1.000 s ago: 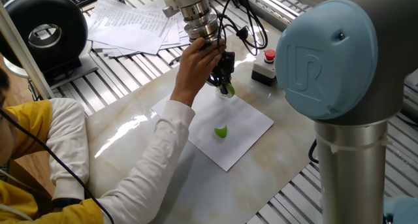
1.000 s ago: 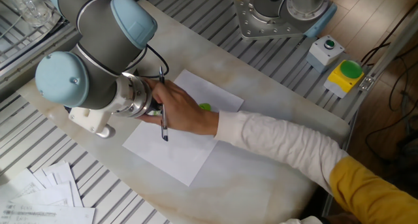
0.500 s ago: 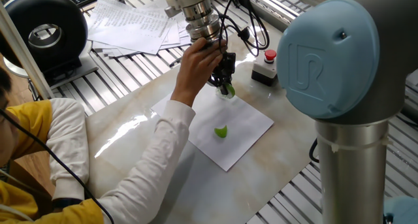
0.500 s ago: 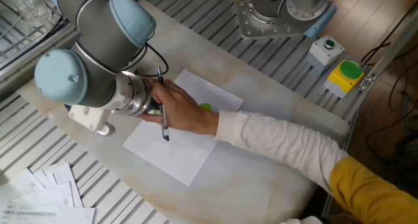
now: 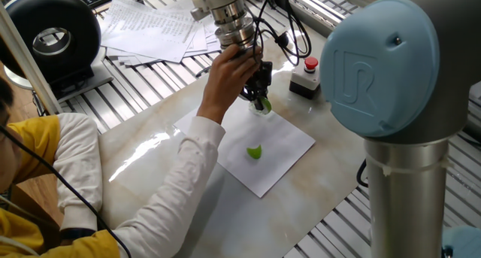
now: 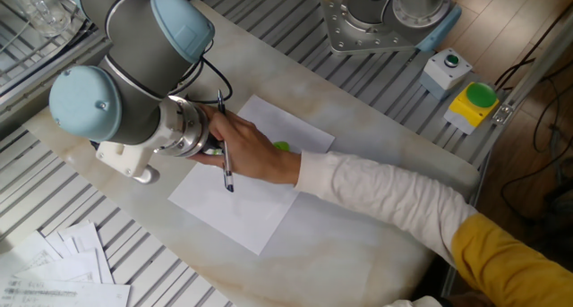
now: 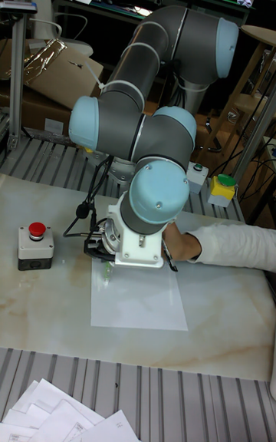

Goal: Use the correction tape on paper

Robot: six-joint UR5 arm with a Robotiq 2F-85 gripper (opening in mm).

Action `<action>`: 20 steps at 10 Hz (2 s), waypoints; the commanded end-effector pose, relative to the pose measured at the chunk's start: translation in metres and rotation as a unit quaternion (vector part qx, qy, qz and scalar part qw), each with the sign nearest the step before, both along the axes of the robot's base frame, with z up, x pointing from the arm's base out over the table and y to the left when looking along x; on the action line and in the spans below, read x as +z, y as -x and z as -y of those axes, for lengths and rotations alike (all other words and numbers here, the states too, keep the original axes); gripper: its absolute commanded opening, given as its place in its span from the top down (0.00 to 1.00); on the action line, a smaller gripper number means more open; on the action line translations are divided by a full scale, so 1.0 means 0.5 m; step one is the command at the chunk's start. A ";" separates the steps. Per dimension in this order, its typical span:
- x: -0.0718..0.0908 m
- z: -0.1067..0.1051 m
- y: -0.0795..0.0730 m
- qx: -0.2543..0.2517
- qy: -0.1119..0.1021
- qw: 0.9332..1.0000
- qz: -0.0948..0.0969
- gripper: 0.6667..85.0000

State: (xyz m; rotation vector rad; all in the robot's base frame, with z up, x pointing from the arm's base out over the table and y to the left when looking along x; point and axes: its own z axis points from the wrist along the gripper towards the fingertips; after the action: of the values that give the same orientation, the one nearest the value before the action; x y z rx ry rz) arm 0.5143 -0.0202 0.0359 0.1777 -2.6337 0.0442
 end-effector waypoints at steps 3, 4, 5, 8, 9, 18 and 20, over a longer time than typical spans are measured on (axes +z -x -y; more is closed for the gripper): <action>0.005 -0.019 0.009 -0.010 0.004 1.000 -0.004 1.00; -0.004 -0.011 0.011 -0.007 -0.001 1.000 0.000 1.00; -0.008 -0.004 0.016 -0.005 -0.001 1.000 0.000 1.00; -0.001 -0.003 0.019 -0.005 0.007 1.000 -0.002 1.00; 0.002 -0.006 0.019 -0.007 0.010 1.000 -0.004 1.00; -0.003 -0.017 0.032 -0.012 0.021 1.000 -0.006 1.00; -0.011 -0.009 0.041 -0.010 0.014 1.000 -0.007 1.00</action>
State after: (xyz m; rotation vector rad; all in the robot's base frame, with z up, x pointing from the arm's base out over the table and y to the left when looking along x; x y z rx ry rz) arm 0.4978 -0.0183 0.0323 0.1470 -2.6204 0.0953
